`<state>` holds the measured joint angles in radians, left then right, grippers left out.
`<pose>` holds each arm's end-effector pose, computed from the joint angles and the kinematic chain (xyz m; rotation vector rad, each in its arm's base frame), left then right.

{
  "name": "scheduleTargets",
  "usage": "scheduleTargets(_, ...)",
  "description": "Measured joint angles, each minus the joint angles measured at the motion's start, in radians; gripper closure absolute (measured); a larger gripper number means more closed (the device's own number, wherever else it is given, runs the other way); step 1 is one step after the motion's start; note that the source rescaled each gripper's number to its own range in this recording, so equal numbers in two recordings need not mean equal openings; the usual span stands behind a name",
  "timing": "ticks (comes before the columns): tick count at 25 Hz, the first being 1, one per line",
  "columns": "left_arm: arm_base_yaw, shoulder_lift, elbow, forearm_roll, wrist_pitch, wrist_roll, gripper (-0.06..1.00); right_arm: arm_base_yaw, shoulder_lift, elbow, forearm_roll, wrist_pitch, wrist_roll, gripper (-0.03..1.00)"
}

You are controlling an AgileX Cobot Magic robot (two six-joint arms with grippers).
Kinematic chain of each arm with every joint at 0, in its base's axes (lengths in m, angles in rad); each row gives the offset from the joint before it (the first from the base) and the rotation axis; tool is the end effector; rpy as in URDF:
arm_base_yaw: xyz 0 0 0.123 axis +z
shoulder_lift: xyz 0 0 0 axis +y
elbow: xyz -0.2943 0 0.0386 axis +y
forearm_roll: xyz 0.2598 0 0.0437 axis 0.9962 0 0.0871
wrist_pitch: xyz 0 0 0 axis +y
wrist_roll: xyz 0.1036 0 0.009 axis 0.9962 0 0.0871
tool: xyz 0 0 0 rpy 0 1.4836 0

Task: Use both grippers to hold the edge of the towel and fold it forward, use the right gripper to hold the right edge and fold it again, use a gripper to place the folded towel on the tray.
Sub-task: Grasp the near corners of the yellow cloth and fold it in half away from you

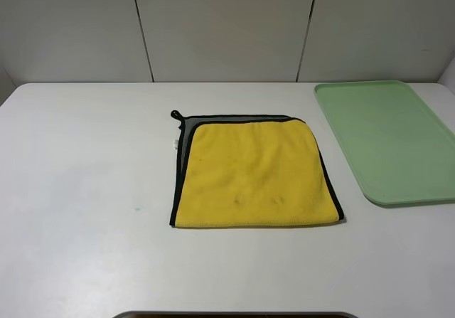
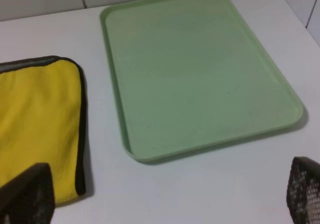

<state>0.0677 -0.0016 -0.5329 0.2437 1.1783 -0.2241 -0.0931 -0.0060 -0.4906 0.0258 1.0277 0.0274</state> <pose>-0.0080 0.0227 0.2784 -0.3398 2.0803 0.2009 0.0071 0.0016 0.2773 0.1207 2.0108 -0.0111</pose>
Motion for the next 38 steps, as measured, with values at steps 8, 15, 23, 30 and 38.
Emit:
scheduleTargets(8,0.0,0.0,0.0,0.0,0.0,0.0,0.04,0.0,0.0,0.0,0.0,0.0,0.0,-0.03)
scheduleTargets(15,0.0,0.0,0.0,0.0,0.0,0.0,0.04,0.0,0.0,0.0,0.0,0.0,0.0,-0.03)
scheduleTargets(23,0.0,0.0,0.0,0.0,0.0,0.0,0.04,0.0,0.0,0.0,0.0,0.0,0.0,-0.03)
scheduleTargets(30,0.0,0.0,0.0,0.0,0.0,0.0,0.04,0.0,0.0,0.0,0.0,0.0,0.0,-0.03)
scheduleTargets(38,0.0,0.0,0.0,-0.003,-0.008,0.0,0.04,0.0,0.0,0.0,0.0,0.0,0.0,-0.03)
